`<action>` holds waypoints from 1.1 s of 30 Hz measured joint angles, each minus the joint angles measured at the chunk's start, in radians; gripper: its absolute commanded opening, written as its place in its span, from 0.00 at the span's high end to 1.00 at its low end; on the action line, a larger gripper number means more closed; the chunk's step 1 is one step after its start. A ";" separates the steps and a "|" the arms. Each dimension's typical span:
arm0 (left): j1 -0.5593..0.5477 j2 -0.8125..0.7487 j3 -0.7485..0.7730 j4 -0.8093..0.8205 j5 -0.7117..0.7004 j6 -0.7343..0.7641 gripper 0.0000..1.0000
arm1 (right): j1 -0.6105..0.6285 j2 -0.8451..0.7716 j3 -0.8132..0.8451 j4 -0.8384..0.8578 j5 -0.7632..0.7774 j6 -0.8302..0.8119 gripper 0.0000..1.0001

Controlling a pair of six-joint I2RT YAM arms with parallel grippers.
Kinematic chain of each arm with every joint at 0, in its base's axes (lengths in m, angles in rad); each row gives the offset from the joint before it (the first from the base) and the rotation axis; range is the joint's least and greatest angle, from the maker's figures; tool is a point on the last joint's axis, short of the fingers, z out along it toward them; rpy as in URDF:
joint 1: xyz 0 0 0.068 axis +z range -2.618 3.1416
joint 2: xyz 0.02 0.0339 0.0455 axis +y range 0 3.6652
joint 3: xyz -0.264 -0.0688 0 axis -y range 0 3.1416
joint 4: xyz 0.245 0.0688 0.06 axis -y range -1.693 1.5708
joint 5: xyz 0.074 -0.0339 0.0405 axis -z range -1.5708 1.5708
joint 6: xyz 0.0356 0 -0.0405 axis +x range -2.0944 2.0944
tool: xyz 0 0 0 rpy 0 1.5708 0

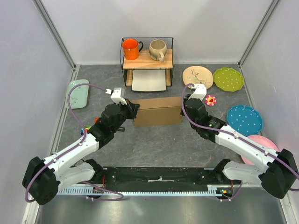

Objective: Fold the paper box

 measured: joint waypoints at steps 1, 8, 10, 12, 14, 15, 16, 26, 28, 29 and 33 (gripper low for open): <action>0.000 0.000 0.010 -0.016 -0.003 0.000 0.94 | 0.000 -0.003 -0.007 0.013 0.000 0.006 0.82; 0.023 -0.030 0.102 -0.142 -0.038 0.019 0.92 | -0.002 -0.008 -0.014 0.025 0.000 0.013 0.82; 0.035 -0.048 0.137 -0.153 -0.039 0.029 0.92 | -0.002 -0.008 -0.014 0.025 0.000 0.013 0.82; 0.043 -0.059 0.166 -0.153 -0.039 0.039 0.93 | -0.003 -0.008 -0.014 0.025 -0.001 0.014 0.82; 0.048 -0.061 0.186 -0.148 -0.037 0.043 0.94 | -0.004 -0.008 -0.014 0.025 -0.001 0.015 0.82; 0.049 -0.060 0.185 -0.145 -0.037 0.043 0.94 | -0.004 -0.009 -0.014 0.025 -0.002 0.015 0.82; 0.049 -0.055 0.179 -0.145 -0.036 0.043 0.94 | -0.004 -0.010 -0.014 0.024 -0.003 0.016 0.82; 0.061 0.037 0.008 -0.009 0.003 -0.005 0.97 | -0.006 -0.021 -0.014 0.006 -0.010 0.014 0.82; 0.061 0.043 0.004 0.010 0.007 -0.006 0.98 | -0.006 -0.021 -0.014 0.006 -0.008 0.013 0.83; 0.061 0.043 0.001 0.016 0.008 -0.006 0.98 | -0.007 -0.022 -0.014 0.006 -0.009 0.013 0.83; 0.061 0.012 -0.032 0.051 0.019 -0.005 0.98 | -0.007 -0.048 -0.048 0.030 -0.017 0.014 0.88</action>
